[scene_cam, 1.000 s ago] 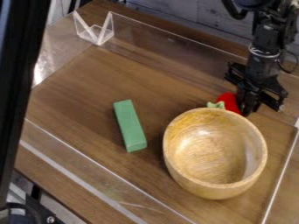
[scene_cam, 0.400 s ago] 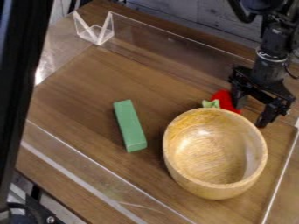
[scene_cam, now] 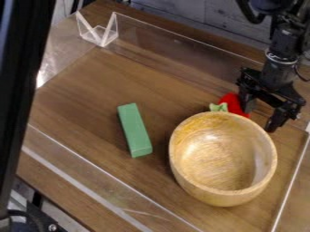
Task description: Move the red object to the left side of the table
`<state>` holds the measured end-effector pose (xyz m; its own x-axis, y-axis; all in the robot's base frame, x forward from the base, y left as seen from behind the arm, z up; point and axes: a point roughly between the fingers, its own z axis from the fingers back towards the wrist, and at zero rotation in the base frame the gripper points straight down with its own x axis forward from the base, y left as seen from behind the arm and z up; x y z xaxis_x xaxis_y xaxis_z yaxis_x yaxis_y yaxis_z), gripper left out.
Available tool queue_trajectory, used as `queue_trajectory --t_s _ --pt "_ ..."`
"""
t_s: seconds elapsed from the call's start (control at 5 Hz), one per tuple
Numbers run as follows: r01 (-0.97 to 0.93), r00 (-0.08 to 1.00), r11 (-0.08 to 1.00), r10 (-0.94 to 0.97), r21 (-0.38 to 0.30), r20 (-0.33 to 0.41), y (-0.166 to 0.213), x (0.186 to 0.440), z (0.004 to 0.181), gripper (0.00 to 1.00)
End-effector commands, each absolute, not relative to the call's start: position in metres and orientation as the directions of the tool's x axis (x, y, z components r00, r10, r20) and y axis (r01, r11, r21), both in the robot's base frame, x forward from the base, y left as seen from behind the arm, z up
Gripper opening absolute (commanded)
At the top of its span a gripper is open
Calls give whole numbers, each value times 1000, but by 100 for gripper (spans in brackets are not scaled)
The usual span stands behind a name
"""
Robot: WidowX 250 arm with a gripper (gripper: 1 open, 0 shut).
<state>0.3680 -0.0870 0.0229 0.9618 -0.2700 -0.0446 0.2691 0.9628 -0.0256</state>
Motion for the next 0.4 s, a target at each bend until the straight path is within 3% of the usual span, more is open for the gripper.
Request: queue_trajectory --t_s 0.0,0.2 --pt "245 969 969 -246 -16 -33 -66 374 25 100" --pt "236 971 972 -237 -14 -42 -59 372 22 100"
